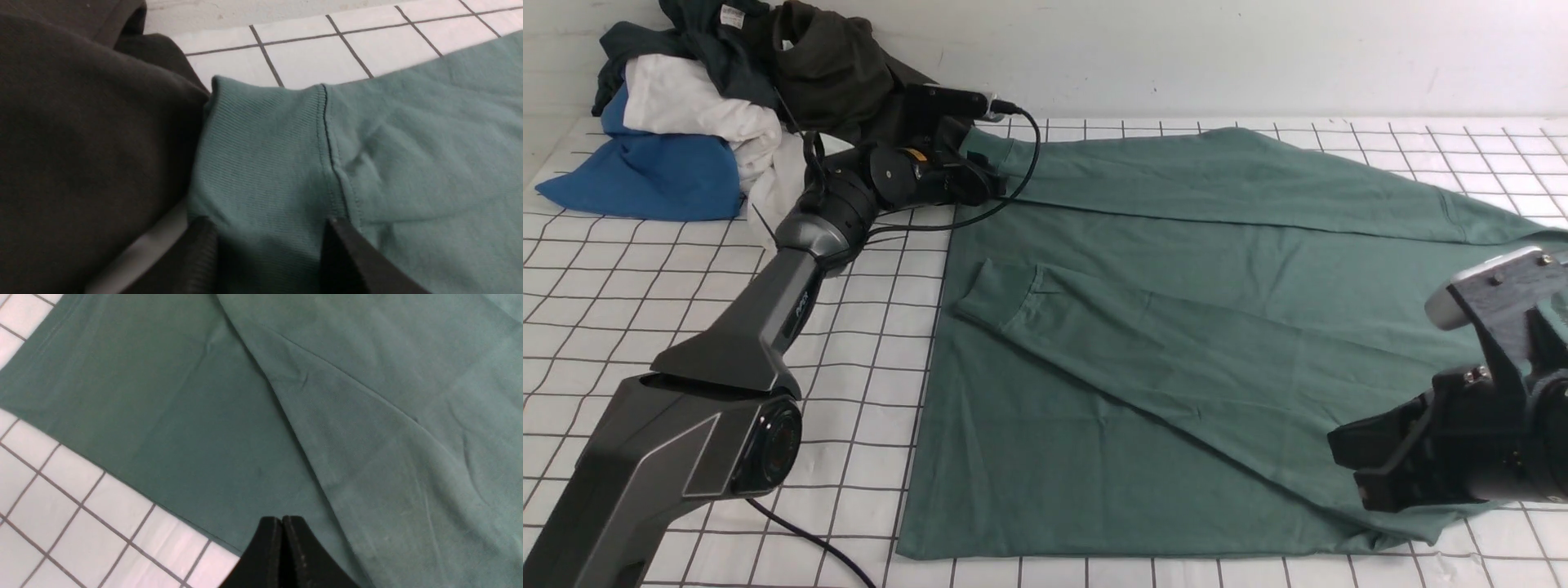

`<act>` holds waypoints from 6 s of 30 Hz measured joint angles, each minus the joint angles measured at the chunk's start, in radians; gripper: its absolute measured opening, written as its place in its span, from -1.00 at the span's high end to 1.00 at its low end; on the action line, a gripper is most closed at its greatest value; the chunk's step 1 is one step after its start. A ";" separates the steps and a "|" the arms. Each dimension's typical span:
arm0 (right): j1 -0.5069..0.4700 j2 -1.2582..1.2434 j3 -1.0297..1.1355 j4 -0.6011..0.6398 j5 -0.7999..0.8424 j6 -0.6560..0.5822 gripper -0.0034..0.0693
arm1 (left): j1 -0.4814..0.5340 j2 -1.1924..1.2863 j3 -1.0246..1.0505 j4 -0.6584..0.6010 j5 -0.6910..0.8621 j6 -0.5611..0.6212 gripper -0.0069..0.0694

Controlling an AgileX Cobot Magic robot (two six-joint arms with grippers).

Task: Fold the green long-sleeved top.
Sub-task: Use the left arm to clamp the cuff farthest from it, then use the left arm to drag and drop the cuff onto the cuff closest to the left arm

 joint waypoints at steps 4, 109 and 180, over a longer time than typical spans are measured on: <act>0.000 0.000 0.000 0.020 0.016 0.000 0.93 | 0.000 0.007 -0.006 -0.014 -0.009 -0.001 0.68; 0.000 -0.276 0.000 -0.272 -0.116 -0.056 0.93 | -0.189 -0.872 0.693 0.257 0.755 -0.240 0.81; -0.213 1.508 -2.077 -0.476 0.414 0.231 0.79 | -0.222 -0.948 1.206 0.245 0.624 -0.113 0.72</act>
